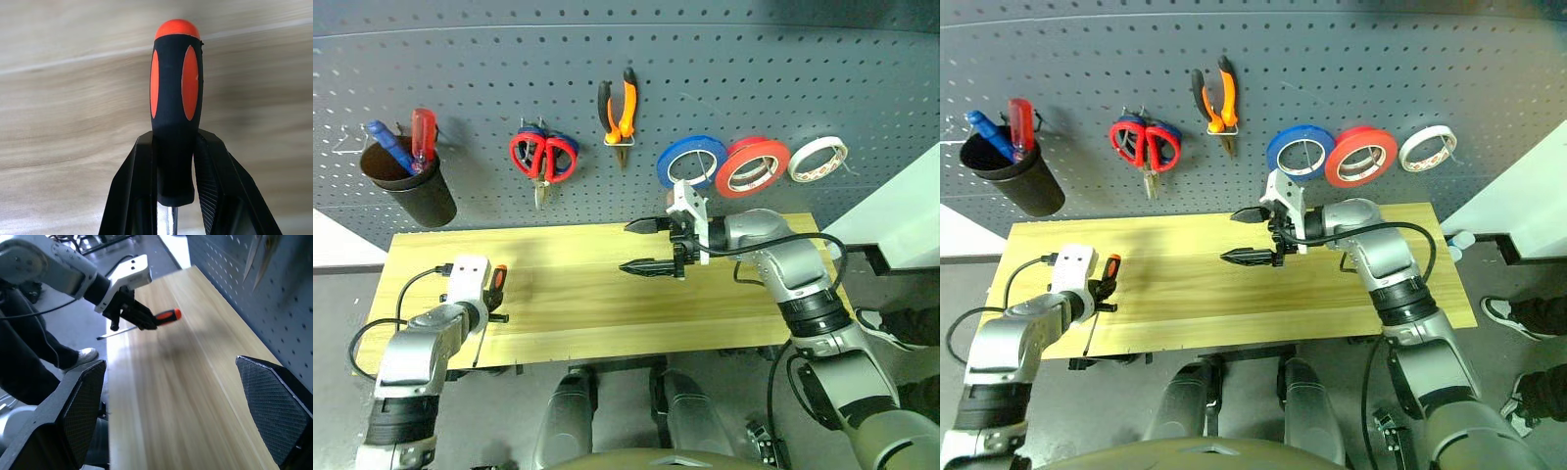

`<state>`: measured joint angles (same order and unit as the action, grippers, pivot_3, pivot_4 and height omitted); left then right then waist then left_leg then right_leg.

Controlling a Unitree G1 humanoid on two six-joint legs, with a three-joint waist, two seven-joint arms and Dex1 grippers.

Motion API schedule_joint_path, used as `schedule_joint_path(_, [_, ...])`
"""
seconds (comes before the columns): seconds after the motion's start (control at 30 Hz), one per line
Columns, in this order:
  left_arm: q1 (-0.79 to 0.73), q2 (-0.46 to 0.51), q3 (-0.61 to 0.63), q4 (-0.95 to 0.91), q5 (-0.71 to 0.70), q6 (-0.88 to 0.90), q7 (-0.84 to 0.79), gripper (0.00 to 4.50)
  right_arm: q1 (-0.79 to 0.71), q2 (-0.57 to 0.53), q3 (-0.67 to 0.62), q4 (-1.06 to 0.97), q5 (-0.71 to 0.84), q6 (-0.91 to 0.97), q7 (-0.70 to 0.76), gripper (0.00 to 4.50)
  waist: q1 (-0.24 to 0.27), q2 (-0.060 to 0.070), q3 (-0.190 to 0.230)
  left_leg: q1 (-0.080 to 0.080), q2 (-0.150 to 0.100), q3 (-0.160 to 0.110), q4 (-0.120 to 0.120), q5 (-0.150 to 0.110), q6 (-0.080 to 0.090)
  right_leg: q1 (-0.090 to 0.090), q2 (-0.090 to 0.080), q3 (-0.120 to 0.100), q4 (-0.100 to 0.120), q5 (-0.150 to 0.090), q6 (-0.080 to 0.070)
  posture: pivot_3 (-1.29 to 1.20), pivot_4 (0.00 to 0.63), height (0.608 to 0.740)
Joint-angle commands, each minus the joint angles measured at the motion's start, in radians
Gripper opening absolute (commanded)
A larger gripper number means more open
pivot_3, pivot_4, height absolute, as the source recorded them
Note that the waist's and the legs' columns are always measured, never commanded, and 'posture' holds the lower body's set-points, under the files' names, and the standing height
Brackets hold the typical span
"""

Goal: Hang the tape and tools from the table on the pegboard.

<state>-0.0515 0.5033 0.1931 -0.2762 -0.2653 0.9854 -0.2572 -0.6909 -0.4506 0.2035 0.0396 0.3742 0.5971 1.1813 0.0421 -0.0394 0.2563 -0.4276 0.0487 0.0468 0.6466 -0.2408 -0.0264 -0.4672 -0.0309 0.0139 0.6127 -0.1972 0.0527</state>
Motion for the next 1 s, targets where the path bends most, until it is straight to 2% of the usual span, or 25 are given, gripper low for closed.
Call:
schedule_joint_path(0.03, [0.073, 0.013, 0.038, -0.177, -0.022, -0.062, -0.037, 0.70, -0.005, -0.035, -0.065, -0.084, 0.065, 0.034, 0.008, 4.50, 0.000, -0.001, -0.006, 0.000, 0.001, 0.000, 0.000, 0.000, 0.000, 0.000, 0.000, 0.000, -0.001, 0.000, -0.001, 0.19, 0.102, 0.740])
schedule_joint_path(0.2, [0.180, 0.005, 0.055, -0.291, -0.055, -0.283, -0.154, 0.70, -0.011, -0.061, -0.116, -0.109, 0.119, 0.068, -0.001, 4.50, 0.000, -0.002, -0.039, 0.000, 0.000, 0.001, 0.001, 0.000, 0.000, 0.000, -0.001, 0.001, -0.001, -0.001, -0.003, 0.20, 0.082, 0.740])
schedule_joint_path(0.33, [0.158, -0.027, 0.145, -0.339, -0.143, -0.393, -0.200, 0.70, -0.016, -0.081, -0.163, -0.139, 0.179, 0.107, -0.006, 4.50, 0.004, -0.002, -0.056, 0.000, 0.000, 0.001, 0.001, 0.000, 0.000, 0.000, 0.001, 0.001, -0.001, 0.000, -0.004, 0.22, 0.064, 0.740])
schedule_joint_path(0.47, [0.134, -0.003, 0.199, -0.348, -0.158, -0.492, -0.236, 0.70, -0.036, -0.086, -0.191, -0.152, 0.228, 0.127, -0.010, 4.50, 0.005, -0.001, -0.079, 0.002, 0.000, 0.002, 0.002, 0.000, 0.000, 0.002, 0.004, 0.001, -0.001, 0.001, -0.004, 0.24, 0.045, 0.740])
schedule_joint_path(0.6, [0.111, -0.008, 0.263, -0.362, -0.215, -0.514, -0.222, 0.70, -0.075, -0.075, -0.242, -0.141, 0.299, 0.154, -0.028, 4.50, 0.008, 0.001, -0.093, 0.005, 0.001, 0.002, 0.003, 0.000, 0.000, 0.005, 0.005, 0.001, 0.000, 0.002, -0.001, 0.27, 0.031, 0.740])
schedule_joint_path(0.77, [0.085, -0.024, 0.291, -0.409, -0.264, -0.505, -0.164, 0.70, -0.100, -0.097, -0.239, -0.131, 0.295, 0.126, -0.017, 4.50, 0.029, -0.001, -0.117, 0.008, 0.001, 0.002, 0.003, 0.000, 0.001, 0.008, 0.006, 0.001, 0.000, 0.002, -0.001, 0.30, 0.024, 0.740])
schedule_joint_path(0.87, [0.060, 0.009, 0.305, -0.426, -0.272, -0.506, -0.153, 0.70, -0.111, -0.101, -0.238, -0.120, 0.294, 0.120, -0.012, 4.50, 0.054, -0.002, -0.128, 0.010, 0.001, 0.002, 0.004, 0.000, 0.000, 0.010, 0.006, 0.001, 0.000, 0.002, -0.001, 0.30, 0.023, 0.740])
schedule_joint_path(1.0, [-0.062, 0.060, 0.361, -0.388, -0.307, -0.500, -0.106, 0.70, -0.118, -0.100, -0.236, -0.110, 0.291, 0.112, -0.011, 4.50, 0.075, -0.003, -0.134, 0.011, 0.001, 0.002, 0.004, 0.000, 0.000, 0.011, 0.006, 0.001, 0.001, 0.001, -0.003, 0.30, 0.023, 0.740])
